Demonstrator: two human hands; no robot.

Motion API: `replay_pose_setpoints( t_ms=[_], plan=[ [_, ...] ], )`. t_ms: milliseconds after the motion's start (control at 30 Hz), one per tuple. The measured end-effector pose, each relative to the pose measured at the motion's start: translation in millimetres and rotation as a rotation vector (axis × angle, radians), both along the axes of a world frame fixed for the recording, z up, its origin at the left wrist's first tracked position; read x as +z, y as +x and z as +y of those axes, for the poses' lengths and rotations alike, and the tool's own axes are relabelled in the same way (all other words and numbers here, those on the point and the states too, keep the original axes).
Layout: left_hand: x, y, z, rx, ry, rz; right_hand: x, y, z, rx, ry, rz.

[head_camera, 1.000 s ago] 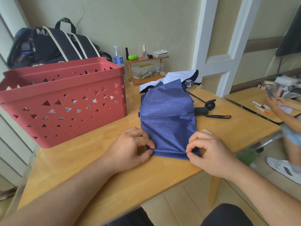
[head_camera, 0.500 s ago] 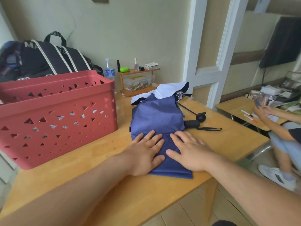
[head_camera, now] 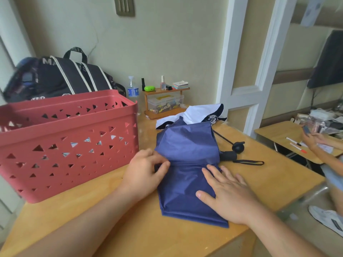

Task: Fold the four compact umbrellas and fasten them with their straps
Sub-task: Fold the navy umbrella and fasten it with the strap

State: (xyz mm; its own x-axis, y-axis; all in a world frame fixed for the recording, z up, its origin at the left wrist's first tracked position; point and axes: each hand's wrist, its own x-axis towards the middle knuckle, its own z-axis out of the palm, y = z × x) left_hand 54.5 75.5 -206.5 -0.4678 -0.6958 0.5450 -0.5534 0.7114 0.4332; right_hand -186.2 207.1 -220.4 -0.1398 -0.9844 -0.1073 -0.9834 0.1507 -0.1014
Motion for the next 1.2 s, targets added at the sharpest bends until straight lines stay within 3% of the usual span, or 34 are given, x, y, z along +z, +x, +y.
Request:
replay_pose_setpoints(
  t_ms=[100, 200, 433, 567, 800, 867, 1000, 1200],
  plan=[
    [23, -19, -26, 0.160, 0.174, -0.045, 1, -1, 0, 0.004, -0.001, -0.006],
    [36, -33, -36, 0.110, 0.398, -0.003, 2, -1, 0, -0.001, -0.002, -0.016],
    [42, -41, -20, 0.004, 0.371, 0.418, -1, -2, -1, 0.027, -0.151, -0.022],
    [40, -35, 1, -0.066, 0.369, 0.561, 3, -4, 3, -0.007, -0.325, -0.186],
    [23, -18, 21, -0.015, 0.343, 0.540, 2, -13, 20, -0.260, -0.771, -0.589],
    [18, -14, 27, 0.020, 0.299, 0.534, 6, -11, 24, -0.219, -0.869, -0.686],
    [8, -11, 33, 0.043, 0.280, 0.521, 20, 4, 17, -0.096, -0.895, -0.738],
    [9, -8, 45, 0.007, 0.233, 0.536, 49, 14, 2, -0.159, -0.940, -0.857]
  ],
)
